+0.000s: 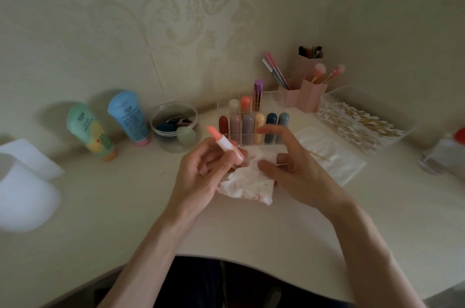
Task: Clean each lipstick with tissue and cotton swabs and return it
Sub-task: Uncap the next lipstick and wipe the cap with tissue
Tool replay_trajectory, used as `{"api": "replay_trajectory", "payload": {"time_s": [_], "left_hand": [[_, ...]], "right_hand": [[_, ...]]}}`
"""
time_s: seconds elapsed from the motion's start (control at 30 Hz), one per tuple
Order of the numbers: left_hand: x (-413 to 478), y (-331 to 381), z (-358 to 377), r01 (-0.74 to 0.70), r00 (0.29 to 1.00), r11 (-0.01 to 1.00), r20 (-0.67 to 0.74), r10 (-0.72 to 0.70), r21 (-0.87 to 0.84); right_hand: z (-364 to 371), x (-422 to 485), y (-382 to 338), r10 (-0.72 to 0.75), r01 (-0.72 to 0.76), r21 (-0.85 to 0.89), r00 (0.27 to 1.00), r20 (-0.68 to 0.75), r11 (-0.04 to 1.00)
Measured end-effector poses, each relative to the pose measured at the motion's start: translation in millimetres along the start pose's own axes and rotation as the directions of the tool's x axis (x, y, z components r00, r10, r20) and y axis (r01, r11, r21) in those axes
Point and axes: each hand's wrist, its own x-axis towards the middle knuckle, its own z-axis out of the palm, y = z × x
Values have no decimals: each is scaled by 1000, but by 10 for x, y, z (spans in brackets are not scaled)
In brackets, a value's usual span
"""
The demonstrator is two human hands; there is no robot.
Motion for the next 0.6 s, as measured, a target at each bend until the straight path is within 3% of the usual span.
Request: {"api": "replay_trajectory", "payload": {"time_s": [0.1, 0.17, 0.3, 0.43, 0.6], "left_hand": [[1, -5, 5, -2, 1000, 1000, -4, 2, 4], [1, -1, 9, 4, 1000, 1000, -4, -4, -4], [-3, 5, 3, -2, 1000, 1000, 6, 2, 1], [-3, -6, -6, -11, 1000, 1000, 8, 11, 25], [15, -20, -4, -18, 1000, 999, 5, 18, 35]], "right_hand": [[-12, 36, 40, -96, 89, -125, 994, -47, 988], [-21, 39, 90, -78, 65, -202, 995, -61, 977], [-17, 25, 103, -21, 10, -154, 997, -68, 988], [-6, 49, 97, -62, 16, -346, 991, -121, 938], [6, 45, 62, -3, -28, -245, 992, -124, 969]]}}
